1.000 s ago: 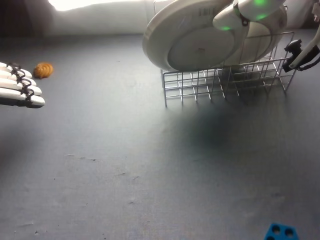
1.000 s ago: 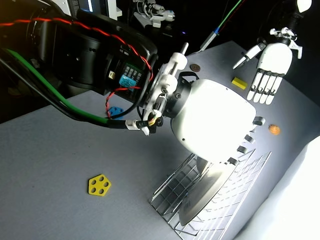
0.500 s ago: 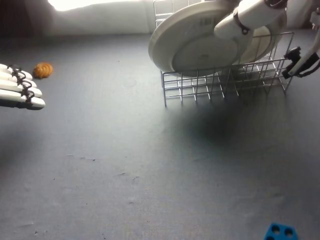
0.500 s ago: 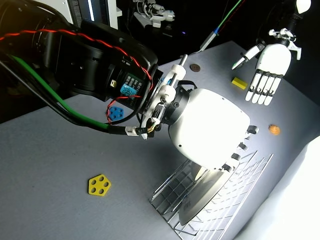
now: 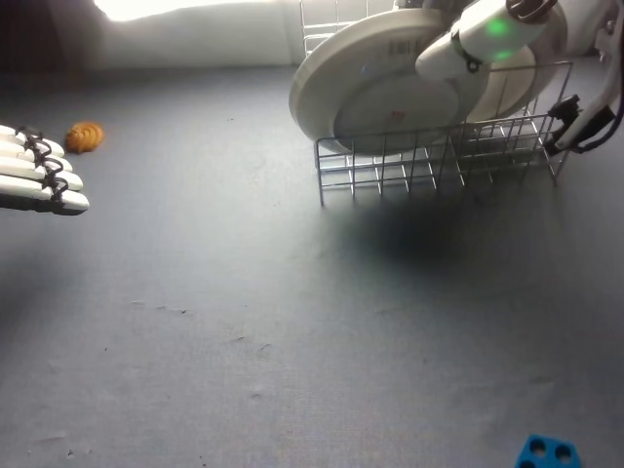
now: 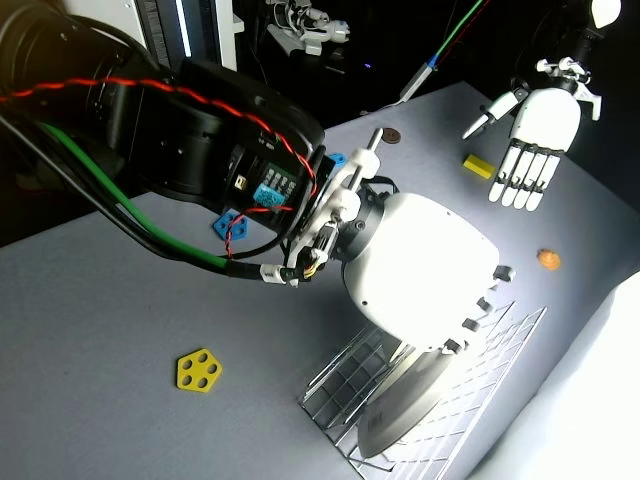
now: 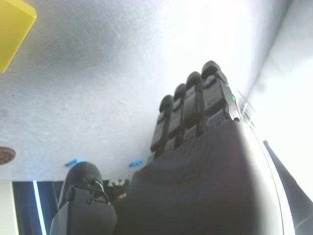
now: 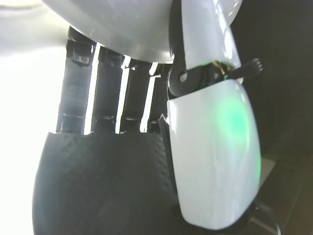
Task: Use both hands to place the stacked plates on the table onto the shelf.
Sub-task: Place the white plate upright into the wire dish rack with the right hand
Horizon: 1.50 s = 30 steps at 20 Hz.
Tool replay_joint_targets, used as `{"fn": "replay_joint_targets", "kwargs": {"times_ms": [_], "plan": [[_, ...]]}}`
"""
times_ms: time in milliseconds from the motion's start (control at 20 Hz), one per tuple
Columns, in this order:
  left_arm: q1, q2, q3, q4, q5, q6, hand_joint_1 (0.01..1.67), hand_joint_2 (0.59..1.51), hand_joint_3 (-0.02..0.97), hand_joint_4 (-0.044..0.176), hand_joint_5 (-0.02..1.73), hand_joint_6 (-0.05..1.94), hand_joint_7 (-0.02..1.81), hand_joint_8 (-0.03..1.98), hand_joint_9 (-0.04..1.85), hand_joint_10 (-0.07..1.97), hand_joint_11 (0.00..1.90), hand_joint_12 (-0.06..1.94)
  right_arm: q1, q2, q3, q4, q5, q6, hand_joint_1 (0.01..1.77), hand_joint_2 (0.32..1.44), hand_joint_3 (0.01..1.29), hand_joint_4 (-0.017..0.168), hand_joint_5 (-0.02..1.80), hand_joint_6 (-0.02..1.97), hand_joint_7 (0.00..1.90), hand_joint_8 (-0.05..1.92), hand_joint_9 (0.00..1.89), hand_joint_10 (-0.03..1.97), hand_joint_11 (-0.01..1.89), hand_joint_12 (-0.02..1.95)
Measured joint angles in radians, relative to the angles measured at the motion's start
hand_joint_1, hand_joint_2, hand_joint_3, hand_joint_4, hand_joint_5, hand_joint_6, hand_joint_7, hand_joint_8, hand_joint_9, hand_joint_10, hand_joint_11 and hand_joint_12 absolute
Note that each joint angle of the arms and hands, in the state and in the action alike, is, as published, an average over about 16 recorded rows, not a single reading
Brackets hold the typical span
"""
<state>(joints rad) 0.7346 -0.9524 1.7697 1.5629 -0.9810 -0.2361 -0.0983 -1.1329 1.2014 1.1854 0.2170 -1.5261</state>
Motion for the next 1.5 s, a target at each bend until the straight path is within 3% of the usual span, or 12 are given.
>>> {"fn": "replay_joint_targets", "kwargs": {"times_ms": [950,1200,1500], "plan": [[0.004,-0.008,-0.005,0.004,0.0,0.003,0.01,1.083,0.016,0.0,0.02,0.02,0.02,0.0,0.02,0.0,0.02,0.0,-0.041,-0.018,0.013,-0.011,0.018,0.0,1.4,0.97,0.01,-0.008,0.99,0.83,1.06,0.76,0.98,1.05,0.73,1.15],[0.004,-0.009,-0.008,0.007,0.0,0.006,0.02,1.086,0.016,0.001,0.02,0.02,0.02,0.0,0.02,0.0,0.02,0.0,-0.043,-0.019,0.013,-0.016,0.018,-0.001,1.36,0.99,0.01,-0.004,0.95,0.89,1.02,0.83,0.95,0.88,0.68,1.2],[0.004,-0.009,-0.012,0.01,0.0,0.009,0.02,1.086,0.017,0.0,0.02,0.02,0.02,0.0,0.02,0.0,0.02,0.0,-0.043,-0.019,0.013,-0.02,0.018,-0.001,1.28,1.05,0.01,-0.004,0.88,1.0,0.93,0.72,0.87,0.69,0.58,1.29]]}}
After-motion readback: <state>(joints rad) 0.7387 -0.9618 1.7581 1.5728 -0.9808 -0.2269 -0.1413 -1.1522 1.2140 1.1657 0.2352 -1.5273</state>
